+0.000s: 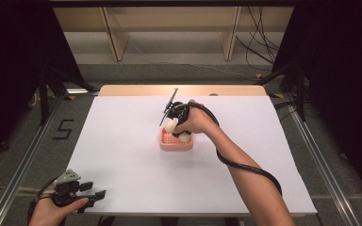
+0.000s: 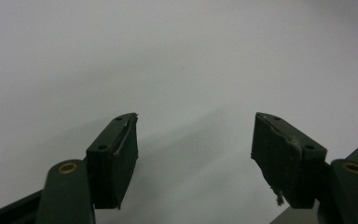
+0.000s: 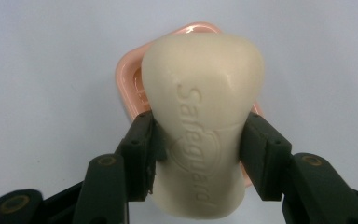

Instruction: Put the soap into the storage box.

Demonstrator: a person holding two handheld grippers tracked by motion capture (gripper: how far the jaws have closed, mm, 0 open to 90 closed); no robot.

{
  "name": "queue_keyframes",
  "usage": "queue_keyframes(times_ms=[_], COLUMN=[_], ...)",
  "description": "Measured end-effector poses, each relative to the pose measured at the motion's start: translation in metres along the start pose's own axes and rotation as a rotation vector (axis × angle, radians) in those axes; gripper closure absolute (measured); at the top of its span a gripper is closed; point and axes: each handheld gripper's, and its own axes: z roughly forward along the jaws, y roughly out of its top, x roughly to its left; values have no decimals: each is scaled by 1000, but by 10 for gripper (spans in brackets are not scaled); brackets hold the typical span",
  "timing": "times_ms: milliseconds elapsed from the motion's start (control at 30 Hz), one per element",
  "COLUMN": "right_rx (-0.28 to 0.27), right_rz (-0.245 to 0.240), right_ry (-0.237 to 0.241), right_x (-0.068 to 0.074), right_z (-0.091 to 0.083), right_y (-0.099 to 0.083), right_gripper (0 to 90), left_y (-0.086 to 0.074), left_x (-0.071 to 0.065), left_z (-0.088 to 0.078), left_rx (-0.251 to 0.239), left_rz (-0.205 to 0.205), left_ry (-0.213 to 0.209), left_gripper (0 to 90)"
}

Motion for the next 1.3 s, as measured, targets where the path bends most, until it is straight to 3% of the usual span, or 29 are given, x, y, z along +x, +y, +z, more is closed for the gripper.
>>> queue_keyframes(times_ms=[233,300,433,467,500,567,767,833,933,967,1300], right_rx=[-10,5,-3,-13,-4,-2,-3,-8,0,0,1], right_rz=[-35,-11,-16,-51,-24,-30,-4,-45,-25,-45,-40], right_ry=[-8,-9,-13,-16,-10,-10,-4,-9,-3,-8,-1], right_x=[-3,-2,-3,-5,-4,-5,-3,-6,-4,-4,-4], right_z=[2,2,4,5,6,8,10,12,12,13,19], right_y=[0,1,1,1,1,0,1,0,1,1,1], right_gripper=[507,508,507,507,507,508,507,508,508,507,507], left_y=[0,0,0,0,0,0,0,0,0,0,0], left_x=[0,0,0,0,0,1,0,0,0,0,1], left_z=[-1,0,-1,-1,-1,-1,-1,-1,-1,-1,-1], left_rx=[1,-1,0,1,0,3,1,1,1,1,2], left_rz=[3,2,4,5,5,5,5,5,5,5,6], left_ry=[13,1,13,12,12,-3,12,12,12,2,-1], left_gripper=[310,310,310,310,310,310,310,310,310,310,310])
